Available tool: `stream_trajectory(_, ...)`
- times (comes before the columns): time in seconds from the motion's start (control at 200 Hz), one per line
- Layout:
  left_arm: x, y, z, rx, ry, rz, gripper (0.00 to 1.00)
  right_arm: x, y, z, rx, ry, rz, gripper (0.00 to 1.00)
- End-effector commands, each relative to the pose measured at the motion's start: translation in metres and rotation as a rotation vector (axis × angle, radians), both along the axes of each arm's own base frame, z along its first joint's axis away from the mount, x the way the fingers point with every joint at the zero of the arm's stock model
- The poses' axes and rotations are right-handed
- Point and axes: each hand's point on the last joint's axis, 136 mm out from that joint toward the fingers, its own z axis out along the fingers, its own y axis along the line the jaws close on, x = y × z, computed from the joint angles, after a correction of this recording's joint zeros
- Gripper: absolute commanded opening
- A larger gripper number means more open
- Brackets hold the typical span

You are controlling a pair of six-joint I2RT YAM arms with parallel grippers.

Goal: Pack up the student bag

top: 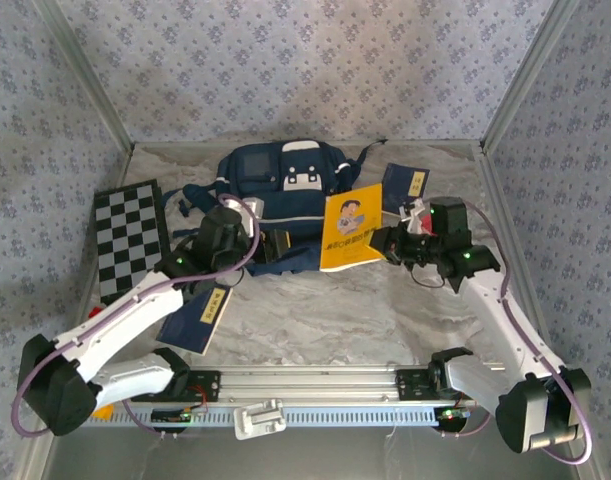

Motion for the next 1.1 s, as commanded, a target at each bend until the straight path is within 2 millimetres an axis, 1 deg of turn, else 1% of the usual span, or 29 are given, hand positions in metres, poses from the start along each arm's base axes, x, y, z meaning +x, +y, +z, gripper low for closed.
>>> stream_trajectory(0.0,0.002,0.017,-0.032,0.324,-0.062,-0.126,0.55,-0.008,-0.012,-0.001,-0.049,-0.036,0.01,0.0)
stream_trajectory(0.1,-0.001,0.004,-0.044,0.38,-0.09,-0.262,0.59,-0.01,-0.018,-0.01,-0.06,-0.025,-0.007,0.0)
stream_trajectory(0.235,-0.002,-0.007,-0.058,0.449,-0.098,-0.374,0.65,-0.01,-0.023,-0.021,-0.087,-0.009,-0.013,0.0)
stream_trajectory(0.325,0.001,-0.009,-0.069,0.493,-0.084,-0.406,0.69,-0.01,-0.025,-0.022,-0.087,-0.007,-0.013,0.0)
stream_trajectory(0.4,0.005,-0.009,-0.079,0.538,-0.07,-0.415,0.7,-0.01,-0.026,-0.023,-0.086,-0.006,-0.018,0.0)
stream_trajectory(0.51,0.011,-0.016,-0.09,0.57,-0.063,-0.44,0.7,-0.008,-0.028,-0.024,-0.081,-0.006,-0.023,0.0)
stream_trajectory(0.6,0.021,-0.021,-0.098,0.611,-0.069,-0.442,0.7,-0.006,-0.028,-0.025,-0.073,0.0,-0.027,0.0)
stream_trajectory(0.68,0.035,-0.019,-0.104,0.677,-0.08,-0.409,0.7,-0.005,-0.027,-0.026,-0.065,0.0,-0.028,0.0)
stream_trajectory(0.745,0.044,-0.02,-0.105,0.711,-0.086,-0.401,0.69,-0.003,-0.027,-0.026,-0.058,0.001,-0.029,0.0)
stream_trajectory(0.825,0.051,-0.023,-0.107,0.73,-0.09,-0.401,0.66,-0.003,-0.026,-0.026,-0.054,0.001,-0.028,0.0)
stream_trajectory(0.919,0.059,-0.025,-0.104,0.743,-0.115,-0.385,0.65,-0.003,-0.027,-0.025,-0.055,0.0,-0.027,0.0)
stream_trajectory(0.994,0.065,-0.025,-0.101,0.74,-0.121,-0.378,0.65,-0.003,-0.027,-0.025,-0.054,-0.002,-0.028,0.0)
stream_trajectory(1.094,0.071,-0.025,-0.099,0.715,-0.103,-0.38,0.62,-0.002,-0.027,-0.024,-0.052,-0.005,-0.029,0.0)
